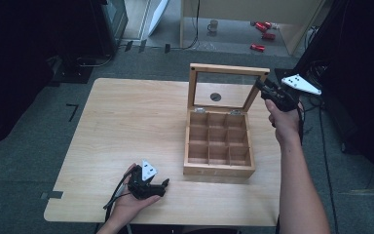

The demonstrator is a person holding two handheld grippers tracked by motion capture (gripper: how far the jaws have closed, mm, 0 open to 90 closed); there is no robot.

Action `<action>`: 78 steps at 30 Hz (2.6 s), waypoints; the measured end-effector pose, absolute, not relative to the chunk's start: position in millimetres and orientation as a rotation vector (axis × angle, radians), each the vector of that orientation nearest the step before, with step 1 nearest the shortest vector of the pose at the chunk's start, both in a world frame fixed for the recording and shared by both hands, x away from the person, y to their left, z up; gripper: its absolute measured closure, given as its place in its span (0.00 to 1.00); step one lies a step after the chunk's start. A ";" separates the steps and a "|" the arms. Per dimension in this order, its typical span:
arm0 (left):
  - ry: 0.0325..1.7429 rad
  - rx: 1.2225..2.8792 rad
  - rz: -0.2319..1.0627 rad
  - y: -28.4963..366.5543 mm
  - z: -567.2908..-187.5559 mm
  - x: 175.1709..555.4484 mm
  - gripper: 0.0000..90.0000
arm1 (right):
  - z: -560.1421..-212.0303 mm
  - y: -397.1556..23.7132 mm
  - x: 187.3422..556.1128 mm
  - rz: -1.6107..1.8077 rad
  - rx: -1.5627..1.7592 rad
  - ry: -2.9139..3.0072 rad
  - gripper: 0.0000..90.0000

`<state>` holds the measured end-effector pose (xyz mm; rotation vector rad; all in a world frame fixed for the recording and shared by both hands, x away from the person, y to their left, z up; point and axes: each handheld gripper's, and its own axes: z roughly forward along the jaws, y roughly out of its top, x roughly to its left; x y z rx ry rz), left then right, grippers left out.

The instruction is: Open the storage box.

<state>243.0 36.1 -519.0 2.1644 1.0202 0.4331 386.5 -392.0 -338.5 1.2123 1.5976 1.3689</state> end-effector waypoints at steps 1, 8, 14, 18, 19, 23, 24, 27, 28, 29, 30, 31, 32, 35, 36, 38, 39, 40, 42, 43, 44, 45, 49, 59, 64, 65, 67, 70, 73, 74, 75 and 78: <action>1.020 2.164 0.433 36.1 -519.0 243.0 0.21 | -338.5 -392.0 386.5 1.369 1.212 1.598 0.73; 1.017 2.165 0.430 36.1 -519.0 242.9 0.21 | -336.9 -389.8 398.7 1.361 1.259 1.573 0.73; 1.012 2.167 0.428 36.0 -518.9 242.7 0.21 | -336.0 -387.5 411.0 1.342 1.291 1.554 0.74; 1.007 2.167 0.426 36.0 -519.0 242.3 0.21 | -336.2 -386.6 419.5 1.336 1.317 1.541 0.74; 1.007 2.164 0.425 35.9 -519.1 242.2 0.21 | -336.3 -386.3 421.6 1.334 1.324 1.536 0.74; 1.003 2.166 0.421 36.1 -519.1 242.1 0.21 | -336.7 -384.8 427.6 1.324 1.341 1.525 0.74; 1.001 2.165 0.418 36.1 -519.1 242.0 0.21 | -336.7 -384.4 429.5 1.322 1.350 1.521 0.74; 0.998 2.162 0.411 36.5 -519.1 241.6 0.21 | -337.5 -382.5 435.7 1.310 1.369 1.505 0.74; 0.998 2.162 0.411 36.5 -519.1 241.6 0.21 | -337.7 -382.6 437.7 1.308 1.371 1.505 0.74; 0.995 2.163 0.408 37.0 -519.0 241.3 0.21 | -337.8 -382.4 439.7 1.304 1.378 1.505 0.74; 0.993 2.165 0.406 37.2 -518.9 241.0 0.21 | -337.8 -382.0 441.8 1.300 1.383 1.504 0.74; 0.993 2.165 0.406 37.2 -518.9 241.0 0.21 | -337.9 -381.4 444.0 1.294 1.391 1.501 0.74; 0.989 2.169 0.406 37.5 -518.8 240.9 0.21 | -338.2 -381.2 446.3 1.290 1.394 1.499 0.74; 0.989 2.162 0.399 38.0 -518.9 241.1 0.21 | -339.8 -380.1 451.4 1.286 1.410 1.488 0.74; 0.989 2.162 0.399 38.0 -518.9 241.1 0.21 | -340.3 -379.8 452.8 1.286 1.414 1.483 0.74; 0.984 2.161 0.391 38.3 -518.8 241.2 0.21 | -341.2 -379.5 456.1 1.281 1.424 1.479 0.74; 0.984 2.161 0.391 38.3 -518.8 241.2 0.21 | -341.4 -379.1 458.3 1.278 1.428 1.476 0.74; 0.985 2.157 0.387 38.5 -518.8 241.4 0.21 | -341.6 -378.7 460.3 1.273 1.435 1.477 0.74; 0.984 2.159 0.388 38.3 -518.8 241.4 0.21 | -342.5 -377.7 463.7 1.264 1.446 1.469 0.74; 0.984 2.159 0.388 38.3 -518.8 241.4 0.21 | -342.5 -377.7 463.7 1.264 1.446 1.469 0.74; 0.983 2.160 0.389 38.2 -518.8 241.4 0.21 | -343.2 -377.3 465.0 1.265 1.451 1.464 0.74; 0.983 2.160 0.390 38.2 -518.8 241.4 0.21 | -344.5 -377.3 466.4 1.269 1.451 1.457 0.74; 0.983 2.161 0.390 38.2 -518.8 241.4 0.21 | -345.2 -377.4 467.3 1.270 1.450 1.454 0.74; 0.980 2.171 0.395 37.8 -518.6 241.0 0.21 | -346.8 -381.5 456.1 1.389 1.539 1.444 0.56; 0.977 2.165 0.394 36.6 -518.9 241.0 0.21 | -359.2 -376.7 435.8 1.317 1.523 1.537 0.33; 0.977 2.168 0.395 36.4 -518.9 240.9 0.21 | -360.8 -376.4 432.7 1.313 1.522 1.543 0.31; 0.979 2.168 0.398 36.3 -518.8 240.9 0.21 | -365.1 -376.1 424.3 1.296 1.526 1.558 0.26; 0.981 2.169 0.405 36.3 -518.7 240.6 0.22 | -372.5 -375.3 410.4 1.283 1.528 1.582 0.21; 0.984 2.166 0.402 36.3 -518.7 240.5 0.23 | -377.4 -374.3 400.4 1.294 1.533 1.591 0.20; 0.984 2.165 0.403 36.5 -518.7 240.6 0.23 | -381.3 -372.6 391.2 1.306 1.531 1.613 0.18; 0.984 2.165 0.403 36.5 -518.7 240.6 0.23 | -382.5 -371.2 386.6 1.302 1.523 1.625 0.17; 0.987 2.163 0.402 36.2 -518.8 240.5 0.23 | -384.7 -365.7 372.5 1.291 1.496 1.649 0.16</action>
